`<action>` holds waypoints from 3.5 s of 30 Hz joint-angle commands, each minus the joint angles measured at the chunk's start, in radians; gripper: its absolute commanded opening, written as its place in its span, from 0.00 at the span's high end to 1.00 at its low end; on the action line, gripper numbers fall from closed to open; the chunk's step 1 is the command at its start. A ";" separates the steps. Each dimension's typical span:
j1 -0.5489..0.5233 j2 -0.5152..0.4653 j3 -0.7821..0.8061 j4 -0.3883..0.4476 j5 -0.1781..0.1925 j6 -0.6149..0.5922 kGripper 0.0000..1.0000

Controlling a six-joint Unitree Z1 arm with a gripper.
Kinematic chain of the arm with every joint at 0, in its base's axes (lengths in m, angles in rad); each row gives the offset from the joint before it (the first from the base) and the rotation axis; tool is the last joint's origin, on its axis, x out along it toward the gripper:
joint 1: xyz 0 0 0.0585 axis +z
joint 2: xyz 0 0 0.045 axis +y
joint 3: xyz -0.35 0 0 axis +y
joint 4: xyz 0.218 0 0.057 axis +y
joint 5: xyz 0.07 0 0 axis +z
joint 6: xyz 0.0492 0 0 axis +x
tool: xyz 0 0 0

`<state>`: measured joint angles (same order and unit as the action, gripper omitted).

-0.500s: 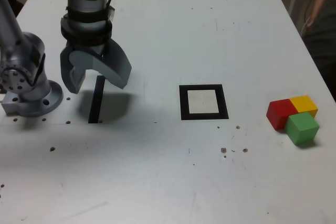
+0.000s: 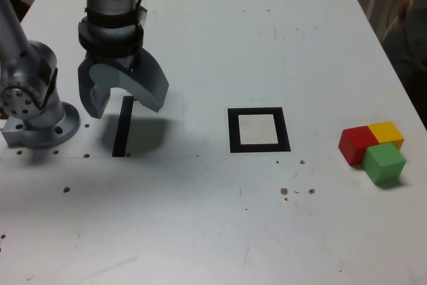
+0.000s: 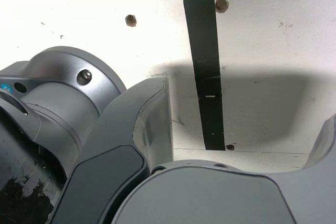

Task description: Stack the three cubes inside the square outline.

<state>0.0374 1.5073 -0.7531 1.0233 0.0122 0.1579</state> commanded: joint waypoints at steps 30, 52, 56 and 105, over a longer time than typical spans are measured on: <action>-0.035 0.285 -0.480 0.172 0.111 0.236 0.00; -0.180 0.475 -0.866 0.317 0.241 0.430 0.01; -0.205 0.529 -0.949 0.360 0.279 0.474 0.02; -0.272 0.984 -1.681 0.608 0.214 0.904 0.03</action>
<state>-0.2345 2.4792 -2.4178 1.6161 0.2303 1.0594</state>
